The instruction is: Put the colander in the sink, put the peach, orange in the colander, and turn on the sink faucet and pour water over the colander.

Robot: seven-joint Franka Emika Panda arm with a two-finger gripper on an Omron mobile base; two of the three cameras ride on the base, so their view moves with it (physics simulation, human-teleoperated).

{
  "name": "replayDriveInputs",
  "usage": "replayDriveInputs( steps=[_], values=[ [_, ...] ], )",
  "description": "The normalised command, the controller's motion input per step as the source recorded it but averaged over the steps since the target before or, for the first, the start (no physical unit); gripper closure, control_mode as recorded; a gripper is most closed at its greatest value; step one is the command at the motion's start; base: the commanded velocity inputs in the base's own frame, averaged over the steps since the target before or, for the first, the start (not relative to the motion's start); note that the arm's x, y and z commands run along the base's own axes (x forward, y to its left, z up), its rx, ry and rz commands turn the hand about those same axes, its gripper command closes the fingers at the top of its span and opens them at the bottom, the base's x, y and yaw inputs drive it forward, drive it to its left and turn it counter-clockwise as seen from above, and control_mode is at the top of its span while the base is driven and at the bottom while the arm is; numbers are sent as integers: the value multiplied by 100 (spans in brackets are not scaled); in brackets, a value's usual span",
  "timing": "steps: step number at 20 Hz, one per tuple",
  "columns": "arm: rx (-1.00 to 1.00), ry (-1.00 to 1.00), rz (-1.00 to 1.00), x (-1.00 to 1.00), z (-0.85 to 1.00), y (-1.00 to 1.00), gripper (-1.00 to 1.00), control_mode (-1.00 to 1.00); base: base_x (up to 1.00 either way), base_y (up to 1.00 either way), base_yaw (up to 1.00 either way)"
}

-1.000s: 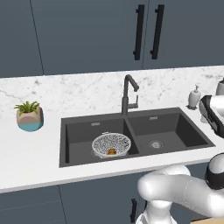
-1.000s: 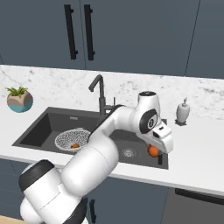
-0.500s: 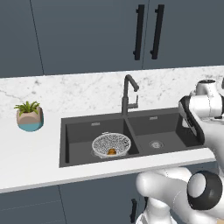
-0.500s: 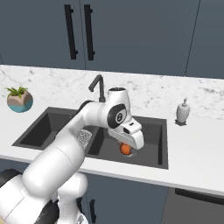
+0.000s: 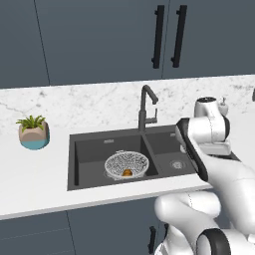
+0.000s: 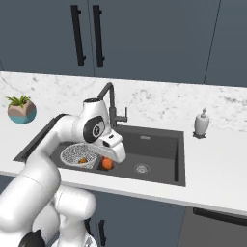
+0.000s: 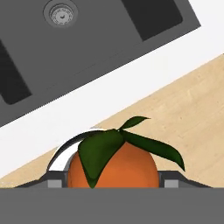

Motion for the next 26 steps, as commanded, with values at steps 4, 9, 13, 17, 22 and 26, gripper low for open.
replayDriveInputs(
  steps=[4, 9, 13, 17, 22, 26],
  values=[
    [8, 9, 13, 27, 0, 100, 100, -100, 0, 0, 0],
    [8, 14, 13, 43, 1, 100, 100, -100, 0, 0, 0],
    [6, 17, 12, 66, 0, 100, 100, -100, 0, 0, 0],
    [2, 13, 9, 73, -5, 96, 100, -100, 0, 0, 0],
    [0, 0, 0, 74, -26, 63, 100, -100, 0, 0, 0],
    [0, -3, 1, 62, -59, 26, 100, -100, 0, 0, 0]
  ],
)
